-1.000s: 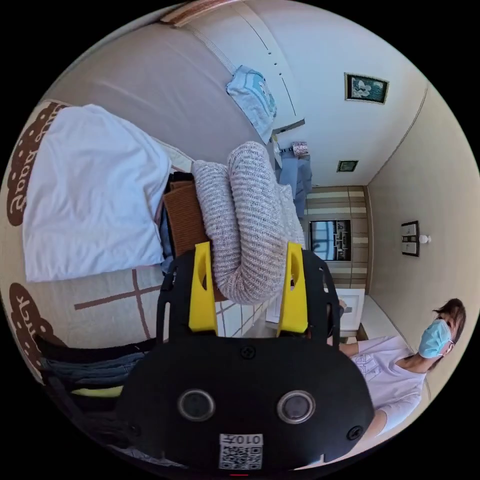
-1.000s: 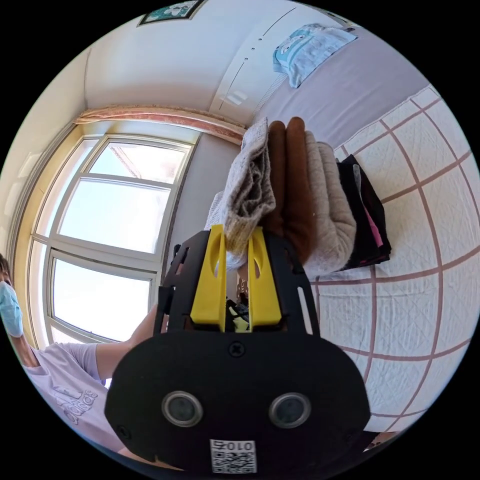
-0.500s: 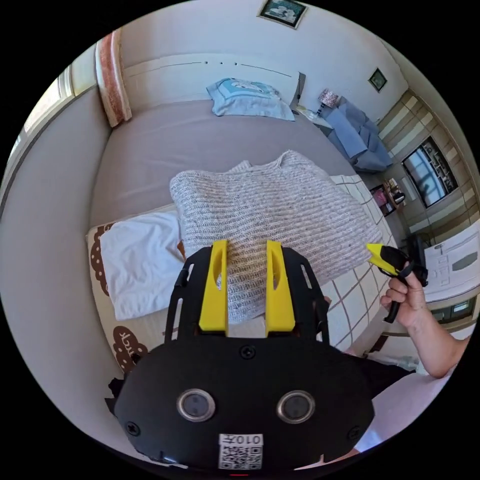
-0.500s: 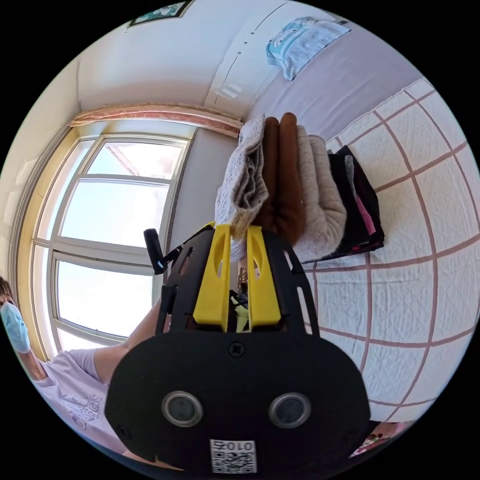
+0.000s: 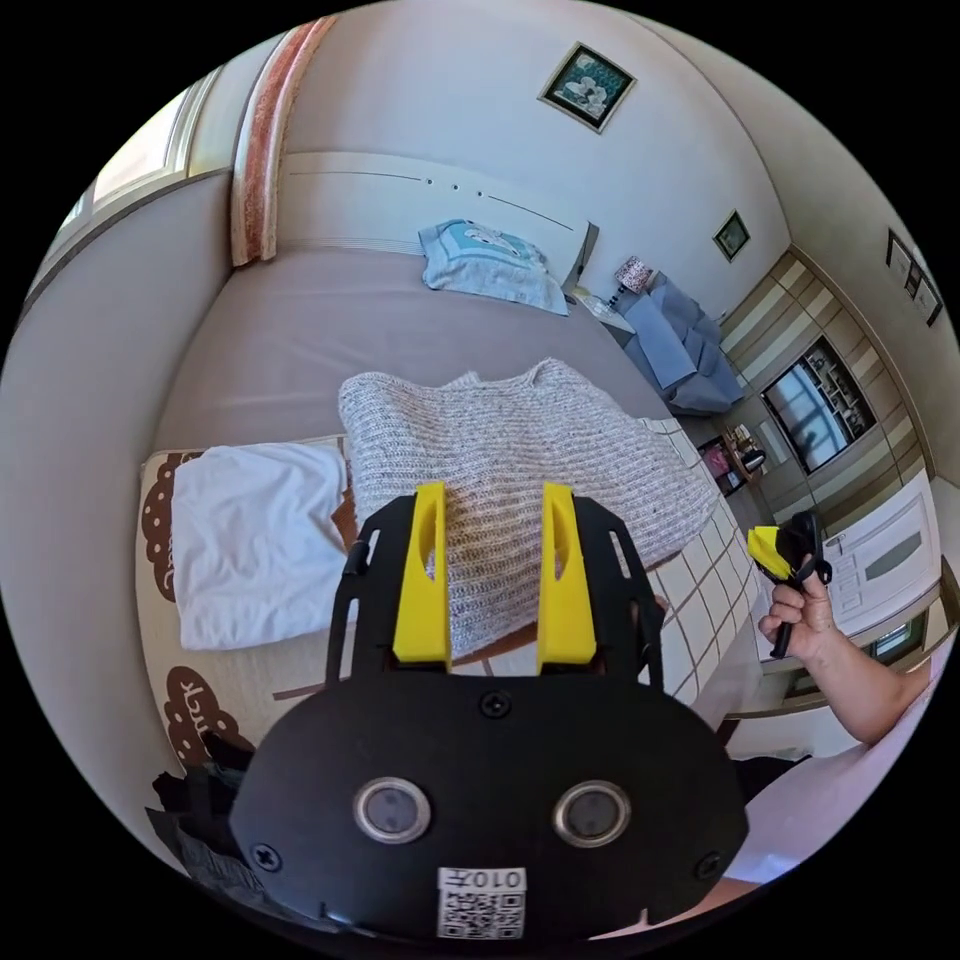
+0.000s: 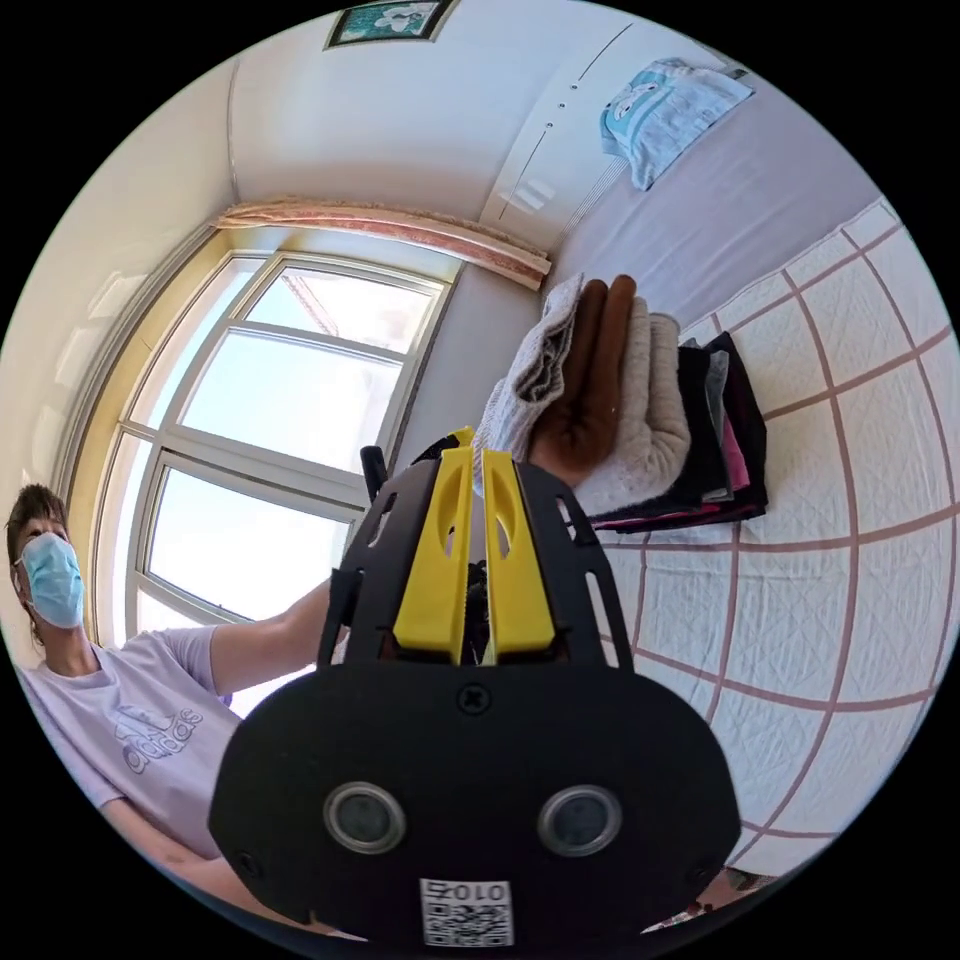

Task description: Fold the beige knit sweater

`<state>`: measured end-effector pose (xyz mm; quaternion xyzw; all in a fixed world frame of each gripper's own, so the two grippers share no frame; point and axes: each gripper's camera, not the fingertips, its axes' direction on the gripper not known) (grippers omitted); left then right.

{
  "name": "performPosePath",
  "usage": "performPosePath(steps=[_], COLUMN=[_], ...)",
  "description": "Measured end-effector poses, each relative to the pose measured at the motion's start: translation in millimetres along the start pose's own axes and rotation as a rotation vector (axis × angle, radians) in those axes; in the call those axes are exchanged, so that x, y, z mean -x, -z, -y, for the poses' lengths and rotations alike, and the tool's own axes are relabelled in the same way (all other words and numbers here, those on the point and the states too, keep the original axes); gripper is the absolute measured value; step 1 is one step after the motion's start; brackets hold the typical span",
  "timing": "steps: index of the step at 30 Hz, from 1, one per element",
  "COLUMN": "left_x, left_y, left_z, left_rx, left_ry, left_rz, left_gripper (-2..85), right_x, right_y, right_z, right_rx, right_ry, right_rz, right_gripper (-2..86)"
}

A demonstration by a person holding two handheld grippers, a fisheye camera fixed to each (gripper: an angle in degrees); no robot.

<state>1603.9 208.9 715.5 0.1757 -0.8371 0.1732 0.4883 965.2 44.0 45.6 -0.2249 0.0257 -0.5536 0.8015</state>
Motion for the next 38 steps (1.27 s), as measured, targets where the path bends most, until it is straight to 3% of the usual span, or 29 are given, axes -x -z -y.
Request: performPosePath(steps=[5,7,11,15,21,31,35,38], left_x=[-2,-18,-68,-144,-209,-262,-240,-198], left_y=[8,32,72,103,128,240,244,243], left_z=[-17,-36,-89,-193,-346,-467,-490,-499], left_rx=[-0.074,-0.206,-0.311,-0.338,-0.193,-0.464,-0.583,-0.597], left_ry=[0.004,-0.062,-0.175,-0.248,-0.142,0.009,0.026,0.1], left_rz=[-0.059,-0.147,-0.204,-0.121,0.108,0.773,0.818,0.663], left_gripper=[10.4,8.1,4.2,0.8,-0.1,4.1,10.6,10.0], right_x=[5,14,45,70,108,211,223,229], right_y=[18,24,12,-19,-77,-115,-108,-109], right_z=[-65,-92,-156,-214,-288,-361,-396,-418], right_rx=[0.022,0.011,0.104,0.234,0.309,0.128,-0.002,-0.009], right_ry=[0.063,0.123,0.268,0.366,0.581,1.118,1.18,1.162], right_rz=[-0.097,-0.151,-0.328,-0.407,-0.495,-0.507,-0.386,-0.433], right_gripper=[3.1,2.8,2.5,2.4,2.6,4.7,8.8,10.3])
